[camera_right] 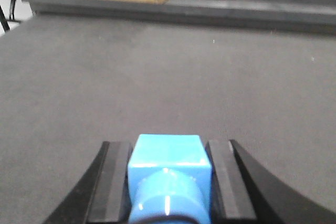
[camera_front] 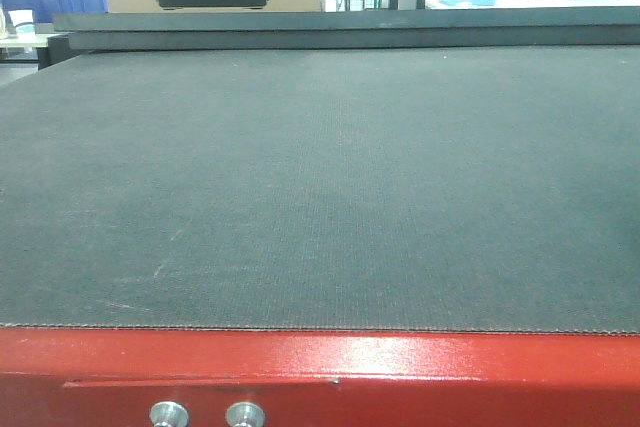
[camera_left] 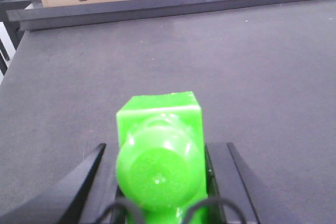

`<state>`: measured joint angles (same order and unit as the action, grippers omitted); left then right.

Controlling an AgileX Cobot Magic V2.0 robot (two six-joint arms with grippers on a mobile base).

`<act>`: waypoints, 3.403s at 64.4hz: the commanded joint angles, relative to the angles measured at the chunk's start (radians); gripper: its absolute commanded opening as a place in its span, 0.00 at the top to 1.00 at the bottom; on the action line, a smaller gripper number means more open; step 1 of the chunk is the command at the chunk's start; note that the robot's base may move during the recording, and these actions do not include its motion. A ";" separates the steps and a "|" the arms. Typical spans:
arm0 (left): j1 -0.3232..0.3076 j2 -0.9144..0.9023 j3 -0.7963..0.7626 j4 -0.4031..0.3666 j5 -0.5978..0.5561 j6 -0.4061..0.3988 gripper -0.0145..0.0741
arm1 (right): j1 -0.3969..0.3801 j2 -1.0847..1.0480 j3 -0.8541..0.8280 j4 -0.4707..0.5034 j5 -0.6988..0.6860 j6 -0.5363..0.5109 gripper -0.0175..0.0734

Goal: Grab block from conveyor and place in blue bin

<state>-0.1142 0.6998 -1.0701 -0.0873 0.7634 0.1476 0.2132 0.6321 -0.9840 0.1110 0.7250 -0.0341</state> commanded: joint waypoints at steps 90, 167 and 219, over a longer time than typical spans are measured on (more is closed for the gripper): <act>-0.012 0.003 -0.026 0.004 0.007 0.000 0.96 | -0.005 -0.003 -0.006 -0.012 0.000 -0.012 0.98; -0.012 0.003 -0.026 0.004 0.007 0.000 0.96 | -0.005 -0.003 -0.006 -0.012 0.000 -0.012 0.98; -0.012 0.003 -0.026 0.004 0.007 0.000 0.96 | -0.005 -0.003 -0.006 -0.012 0.000 -0.012 0.98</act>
<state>-0.1185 0.7027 -1.0892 -0.0790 0.7830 0.1476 0.2132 0.6321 -0.9840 0.1090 0.7361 -0.0398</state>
